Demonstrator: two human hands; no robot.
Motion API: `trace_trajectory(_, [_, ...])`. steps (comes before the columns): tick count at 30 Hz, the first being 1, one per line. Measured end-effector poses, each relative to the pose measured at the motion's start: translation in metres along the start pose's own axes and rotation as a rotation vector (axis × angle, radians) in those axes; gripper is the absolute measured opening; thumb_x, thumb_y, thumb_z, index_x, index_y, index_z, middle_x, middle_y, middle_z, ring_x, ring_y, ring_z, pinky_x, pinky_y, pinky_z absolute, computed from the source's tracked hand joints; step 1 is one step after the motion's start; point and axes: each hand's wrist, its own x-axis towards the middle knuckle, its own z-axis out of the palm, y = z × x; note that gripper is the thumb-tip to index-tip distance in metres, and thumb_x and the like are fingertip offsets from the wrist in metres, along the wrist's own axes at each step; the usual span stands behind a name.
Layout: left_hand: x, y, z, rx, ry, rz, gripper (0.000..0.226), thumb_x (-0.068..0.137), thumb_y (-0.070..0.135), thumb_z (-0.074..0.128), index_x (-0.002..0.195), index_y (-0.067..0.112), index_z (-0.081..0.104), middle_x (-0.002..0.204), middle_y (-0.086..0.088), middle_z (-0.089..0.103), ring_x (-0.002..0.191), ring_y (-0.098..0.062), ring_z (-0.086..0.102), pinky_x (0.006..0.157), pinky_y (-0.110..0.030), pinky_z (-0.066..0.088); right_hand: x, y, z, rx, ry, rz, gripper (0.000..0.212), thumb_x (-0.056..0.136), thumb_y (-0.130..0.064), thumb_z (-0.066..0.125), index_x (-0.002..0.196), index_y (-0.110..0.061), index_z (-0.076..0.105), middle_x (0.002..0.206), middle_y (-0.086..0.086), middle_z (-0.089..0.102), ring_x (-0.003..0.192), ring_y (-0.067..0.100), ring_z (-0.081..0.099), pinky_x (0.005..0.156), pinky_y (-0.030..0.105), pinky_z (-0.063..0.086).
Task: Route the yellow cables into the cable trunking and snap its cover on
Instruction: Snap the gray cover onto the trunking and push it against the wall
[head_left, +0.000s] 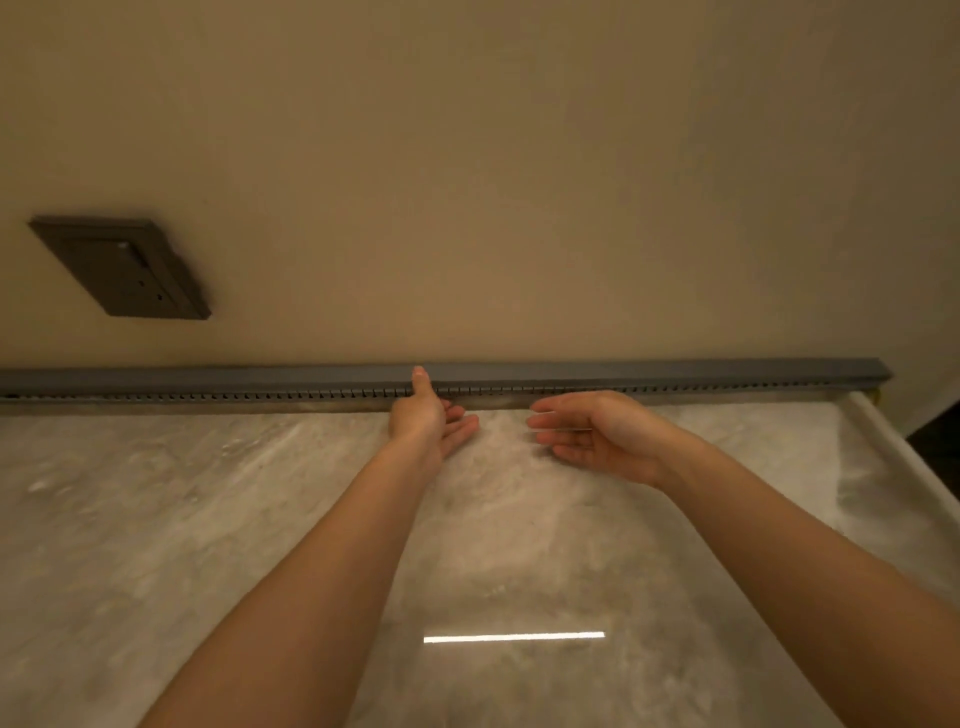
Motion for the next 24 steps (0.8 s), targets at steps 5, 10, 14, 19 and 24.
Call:
trace_trajectory(5, [-0.012,-0.011,0.025,0.016,0.125,0.033,0.059,0.095,0.051,0.032,0.108,-0.003,0.049,0.096,-0.017,0.058,0.068,-0.026,0.060,0.063,-0.035,0.053,-0.017,-0.001,-0.060,0.024,-0.071,-0.026,0.017,0.093,-0.013,0.049,0.101,-0.009,0.063,0.094,0.006,0.069,0.081,0.015,0.064,0.077,0.028,0.049])
trace_trajectory(10, [-0.037,-0.043,0.086,0.087,0.028,0.010,0.057,0.092,0.050,0.044,0.103,-0.006,0.052,0.089,-0.019,0.059,0.072,-0.028,0.062,0.057,-0.033,0.055,-0.026,0.006,-0.128,0.035,-0.110,-0.001,0.016,0.091,-0.016,0.052,0.102,-0.010,0.063,0.092,0.005,0.071,0.080,0.014,0.066,0.075,0.026,0.051])
trace_trajectory(14, [-0.055,-0.068,0.152,0.151,-0.124,-0.073,0.063,0.087,0.054,0.051,0.101,-0.007,0.054,0.086,-0.021,0.061,0.071,-0.029,0.064,0.052,-0.027,0.057,-0.029,0.001,-0.180,0.116,-0.095,0.014,0.015,0.091,-0.015,0.053,0.100,-0.009,0.063,0.080,0.005,0.073,0.068,0.013,0.069,0.066,0.024,0.056])
trace_trajectory(19, [-0.057,-0.082,0.205,0.086,-0.183,-0.111,0.066,0.086,0.055,0.052,0.106,-0.008,0.052,0.090,-0.022,0.063,0.074,-0.029,0.066,0.054,-0.028,0.057,-0.025,-0.015,-0.223,0.241,-0.105,0.090,0.033,0.093,-0.033,0.047,0.100,-0.005,0.063,0.095,0.009,0.070,0.088,0.020,0.064,0.084,0.031,0.048])
trace_trajectory(24, [-0.047,-0.086,0.216,0.026,-0.092,-0.039,0.051,0.090,0.042,0.052,0.100,-0.008,0.054,0.077,-0.022,0.063,0.053,-0.025,0.067,0.041,-0.022,0.053,-0.022,-0.032,-0.236,0.422,-0.218,0.220,0.064,0.088,-0.050,0.045,0.106,0.009,0.058,0.102,0.017,0.066,0.094,0.023,0.061,0.084,0.031,0.048])
